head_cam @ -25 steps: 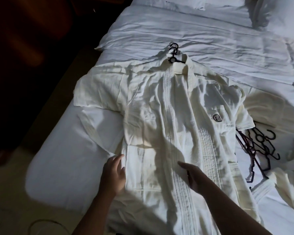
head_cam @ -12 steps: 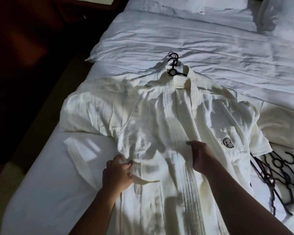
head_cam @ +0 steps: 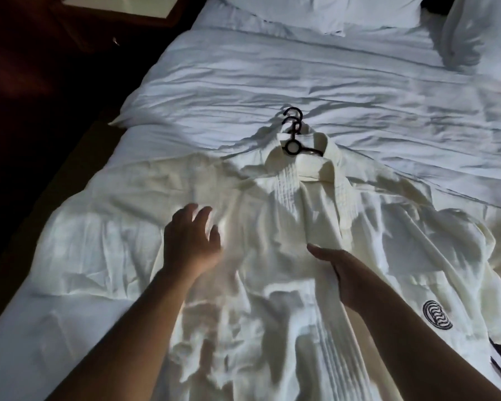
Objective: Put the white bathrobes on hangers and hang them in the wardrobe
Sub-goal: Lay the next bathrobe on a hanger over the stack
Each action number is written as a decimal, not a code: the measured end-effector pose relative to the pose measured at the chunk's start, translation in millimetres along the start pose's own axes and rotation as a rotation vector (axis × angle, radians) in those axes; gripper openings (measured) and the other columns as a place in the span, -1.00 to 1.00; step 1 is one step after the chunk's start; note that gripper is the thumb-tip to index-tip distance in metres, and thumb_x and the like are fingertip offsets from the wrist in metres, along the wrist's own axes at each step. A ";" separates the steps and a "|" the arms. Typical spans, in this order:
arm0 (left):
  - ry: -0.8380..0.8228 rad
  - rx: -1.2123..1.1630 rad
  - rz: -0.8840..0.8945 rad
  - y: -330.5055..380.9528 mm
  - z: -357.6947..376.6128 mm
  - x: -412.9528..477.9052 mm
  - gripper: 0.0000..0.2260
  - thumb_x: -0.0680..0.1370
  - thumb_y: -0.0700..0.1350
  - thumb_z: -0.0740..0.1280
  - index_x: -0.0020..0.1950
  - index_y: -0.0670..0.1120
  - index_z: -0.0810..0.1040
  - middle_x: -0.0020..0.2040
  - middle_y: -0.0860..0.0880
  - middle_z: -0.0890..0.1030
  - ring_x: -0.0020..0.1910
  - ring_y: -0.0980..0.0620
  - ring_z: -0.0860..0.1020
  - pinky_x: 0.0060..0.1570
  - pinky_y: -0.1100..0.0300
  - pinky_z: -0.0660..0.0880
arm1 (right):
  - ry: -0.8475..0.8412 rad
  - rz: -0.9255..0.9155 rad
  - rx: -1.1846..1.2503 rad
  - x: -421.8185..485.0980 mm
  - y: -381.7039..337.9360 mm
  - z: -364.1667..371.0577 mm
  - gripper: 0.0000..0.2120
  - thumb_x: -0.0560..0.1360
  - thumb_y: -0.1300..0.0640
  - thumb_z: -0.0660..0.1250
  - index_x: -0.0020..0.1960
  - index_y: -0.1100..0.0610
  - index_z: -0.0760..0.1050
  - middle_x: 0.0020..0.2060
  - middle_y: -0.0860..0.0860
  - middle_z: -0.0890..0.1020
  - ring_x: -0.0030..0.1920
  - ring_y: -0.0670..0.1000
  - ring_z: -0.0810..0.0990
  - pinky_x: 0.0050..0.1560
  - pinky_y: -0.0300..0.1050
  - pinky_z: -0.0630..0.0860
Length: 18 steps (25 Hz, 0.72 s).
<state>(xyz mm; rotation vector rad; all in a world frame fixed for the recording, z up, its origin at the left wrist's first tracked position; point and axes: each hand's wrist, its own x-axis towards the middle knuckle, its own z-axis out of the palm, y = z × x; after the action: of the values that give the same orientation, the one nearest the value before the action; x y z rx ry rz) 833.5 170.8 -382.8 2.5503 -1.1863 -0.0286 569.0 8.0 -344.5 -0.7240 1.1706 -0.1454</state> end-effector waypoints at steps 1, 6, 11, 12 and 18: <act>0.016 0.027 0.057 -11.5 12.0 26.9 -0.57 0.48 0.07 0.25 0.28 -0.05 0.61 0.27 -0.16 0.59 0.21 -0.24 0.55 0.13 -0.10 0.52 | 0.075 -0.080 0.018 13.6 -5.8 3.3 -0.68 0.39 0.40 0.37 0.13 0.31 0.66 -0.05 0.29 0.69 -0.15 0.23 0.65 -0.08 0.03 0.61; 0.133 -0.045 0.111 -72.2 64.2 95.4 -0.62 0.52 0.12 0.28 0.22 -0.05 0.64 0.16 -0.10 0.65 0.16 -0.20 0.60 0.15 -0.07 0.55 | 0.191 -0.199 0.000 67.9 -35.9 15.2 -0.69 0.31 0.37 0.18 -0.13 0.24 0.67 -0.28 0.21 0.59 -0.37 0.14 0.51 -0.38 -0.20 0.43; 0.307 -0.113 0.133 -79.2 93.6 84.8 -0.71 0.58 -0.01 0.29 0.22 -0.10 0.62 0.18 -0.12 0.64 0.22 -0.20 0.58 0.25 -0.11 0.49 | -0.050 0.055 -0.273 95.6 -66.8 28.8 -0.63 0.46 0.06 0.46 0.10 0.33 0.65 -0.08 0.29 0.69 -0.13 0.26 0.69 -0.09 0.03 0.61; 0.310 -0.121 0.135 -80.6 93.5 86.3 -0.71 0.59 -0.01 0.28 0.22 -0.11 0.62 0.19 -0.12 0.64 0.23 -0.20 0.58 0.26 -0.12 0.48 | -0.013 -0.016 -0.274 105.6 -70.8 33.3 -0.69 0.44 0.17 0.46 0.10 0.35 0.63 -0.10 0.30 0.68 -0.19 0.24 0.69 -0.15 0.03 0.62; 0.335 -0.120 0.140 -81.3 98.2 85.9 -0.68 0.62 -0.01 0.23 0.24 -0.14 0.63 0.21 -0.14 0.64 0.22 -0.22 0.59 0.24 -0.16 0.49 | 0.059 -0.365 -0.222 145.2 -93.7 46.3 -0.78 0.34 0.32 0.38 -0.03 0.27 0.65 -0.22 0.16 0.69 -0.22 0.19 0.66 -0.26 -0.09 0.60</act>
<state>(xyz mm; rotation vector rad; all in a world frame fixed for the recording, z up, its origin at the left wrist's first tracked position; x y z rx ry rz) 934.7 127.5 -490.1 2.2508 -1.1850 0.3359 693.0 -110.8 -394.7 -1.1343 1.1120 -0.3469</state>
